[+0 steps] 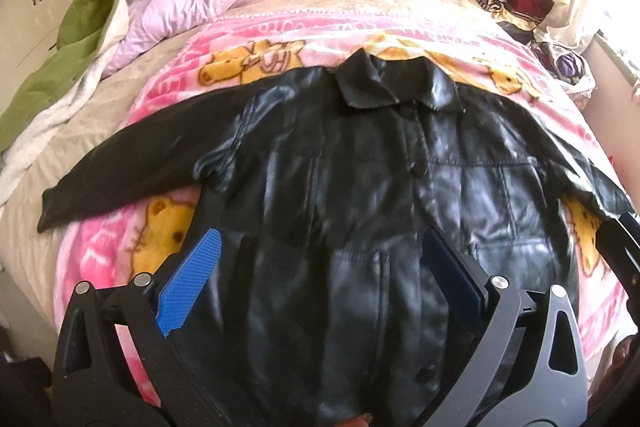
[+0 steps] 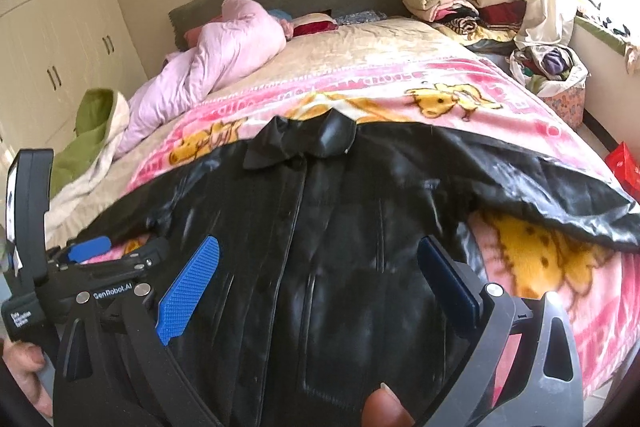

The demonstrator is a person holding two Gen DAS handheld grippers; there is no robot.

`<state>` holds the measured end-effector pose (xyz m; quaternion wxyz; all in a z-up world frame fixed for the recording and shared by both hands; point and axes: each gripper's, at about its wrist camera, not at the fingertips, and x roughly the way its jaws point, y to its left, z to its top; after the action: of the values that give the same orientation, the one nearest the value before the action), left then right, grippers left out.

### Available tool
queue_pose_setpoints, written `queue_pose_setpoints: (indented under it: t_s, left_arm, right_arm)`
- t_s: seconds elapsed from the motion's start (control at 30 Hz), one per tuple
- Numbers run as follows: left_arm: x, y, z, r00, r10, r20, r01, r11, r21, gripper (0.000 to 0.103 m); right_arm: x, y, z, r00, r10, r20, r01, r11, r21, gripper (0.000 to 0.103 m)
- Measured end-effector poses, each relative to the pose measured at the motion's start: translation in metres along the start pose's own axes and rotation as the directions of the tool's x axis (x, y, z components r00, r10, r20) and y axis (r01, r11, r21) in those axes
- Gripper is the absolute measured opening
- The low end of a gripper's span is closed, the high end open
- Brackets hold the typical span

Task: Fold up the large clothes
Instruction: 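Move the right tool to the jacket sleeve and grasp its cuff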

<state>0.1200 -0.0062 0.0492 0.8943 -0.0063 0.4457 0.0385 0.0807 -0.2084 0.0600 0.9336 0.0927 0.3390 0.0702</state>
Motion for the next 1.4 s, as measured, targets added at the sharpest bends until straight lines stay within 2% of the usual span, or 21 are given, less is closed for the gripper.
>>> queue_pose_setpoints:
  t_s: [0.43,0.67,0.83,1.03,1.17,1.4]
  left_arm:
    - [0.033,-0.036,0.049,1.0,-0.027,0.009,0.026,0.999,0.038,0.095]
    - [0.054,-0.063,0.068,0.997,-0.074,0.014,0.072,0.995,0.07,0.095]
    - [0.073,-0.085,0.076,0.994,-0.106,-0.007,0.106,0.991,0.086,0.095]
    - [0.096,-0.107,0.077,0.988,-0.15,-0.047,0.155,0.982,0.111,0.095]
    - [0.113,-0.118,0.073,0.987,-0.141,-0.077,0.15,0.981,0.123,0.095]
    - [0.135,-0.126,0.064,0.985,-0.128,-0.116,0.143,0.98,0.135,0.095]
  right_arm:
    - [0.031,-0.059,0.031,0.999,-0.044,0.002,0.043,0.986,0.161,0.099]
    - [0.038,-0.107,0.03,0.994,-0.108,-0.007,0.106,0.961,0.256,0.099]
    - [0.035,-0.147,0.022,0.985,-0.172,-0.019,0.168,0.927,0.334,0.099]
    - [0.024,-0.199,0.005,0.966,-0.259,-0.022,0.24,0.857,0.455,0.099]
    - [0.018,-0.232,-0.007,0.947,-0.32,-0.039,0.292,0.798,0.528,0.099]
    - [0.01,-0.297,-0.031,0.898,-0.427,-0.102,0.377,0.63,0.679,0.099]
